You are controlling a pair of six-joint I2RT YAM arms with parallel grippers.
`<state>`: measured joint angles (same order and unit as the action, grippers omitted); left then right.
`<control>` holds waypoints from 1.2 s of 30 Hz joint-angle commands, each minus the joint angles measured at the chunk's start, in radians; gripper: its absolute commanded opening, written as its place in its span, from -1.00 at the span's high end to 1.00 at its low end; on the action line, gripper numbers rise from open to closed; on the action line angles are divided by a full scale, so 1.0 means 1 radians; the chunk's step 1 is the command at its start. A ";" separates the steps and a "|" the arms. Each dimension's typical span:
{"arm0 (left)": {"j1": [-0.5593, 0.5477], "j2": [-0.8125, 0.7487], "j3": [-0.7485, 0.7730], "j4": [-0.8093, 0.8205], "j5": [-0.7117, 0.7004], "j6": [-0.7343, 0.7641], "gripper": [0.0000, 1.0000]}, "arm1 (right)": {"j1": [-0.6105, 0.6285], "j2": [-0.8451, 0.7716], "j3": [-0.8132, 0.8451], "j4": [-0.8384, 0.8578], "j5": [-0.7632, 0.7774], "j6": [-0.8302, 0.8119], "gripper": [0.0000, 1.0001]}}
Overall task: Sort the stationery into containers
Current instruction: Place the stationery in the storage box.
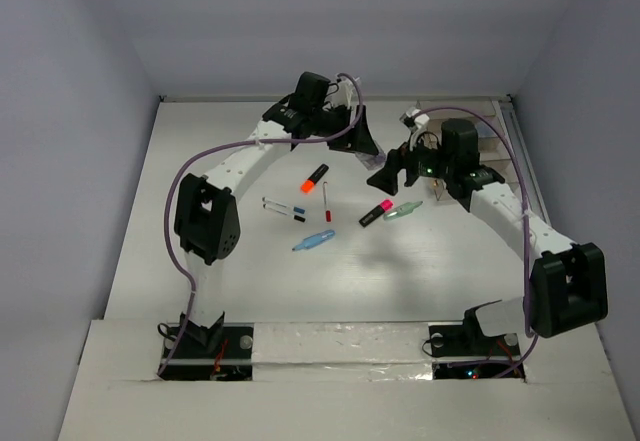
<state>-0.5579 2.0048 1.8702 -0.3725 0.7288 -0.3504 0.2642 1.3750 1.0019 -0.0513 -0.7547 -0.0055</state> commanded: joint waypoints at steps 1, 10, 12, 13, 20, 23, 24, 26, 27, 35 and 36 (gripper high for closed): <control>-0.028 -0.087 -0.029 0.006 0.141 0.033 0.54 | 0.036 0.004 0.063 -0.007 0.077 -0.082 -1.00; -0.028 -0.121 -0.045 -0.092 0.109 0.133 0.57 | 0.116 0.006 0.101 -0.096 0.231 -0.139 -1.00; -0.028 -0.126 -0.045 -0.092 0.104 0.133 0.57 | 0.128 -0.004 0.101 -0.099 0.256 -0.143 -1.00; -0.028 -0.129 -0.040 -0.107 0.094 0.137 0.58 | 0.142 -0.008 0.103 -0.113 0.274 -0.146 -1.00; -0.037 -0.141 -0.062 -0.092 0.112 0.133 0.60 | 0.161 -0.033 0.086 -0.047 0.339 -0.126 -1.00; -0.037 -0.153 -0.088 -0.075 0.122 0.128 0.60 | 0.161 -0.028 0.101 -0.042 0.322 -0.129 -1.00; -0.037 -0.155 -0.089 -0.074 0.124 0.128 0.60 | 0.161 -0.027 0.103 -0.035 0.307 -0.123 -1.00; -0.037 -0.156 -0.088 -0.075 0.121 0.129 0.60 | 0.161 -0.030 0.098 -0.006 0.295 -0.106 -0.99; -0.037 -0.156 -0.089 -0.077 0.118 0.131 0.60 | 0.161 -0.031 0.096 -0.002 0.295 -0.103 -0.98; -0.037 -0.150 -0.097 -0.077 0.113 0.134 0.60 | 0.170 -0.054 0.052 0.042 0.310 -0.076 -0.83; -0.037 -0.149 -0.098 -0.077 0.113 0.133 0.60 | 0.170 -0.056 0.043 0.071 0.308 -0.073 -0.82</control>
<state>-0.5915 1.9152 1.7840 -0.4595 0.8051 -0.2333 0.4271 1.3617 1.0466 -0.1101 -0.4564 -0.1070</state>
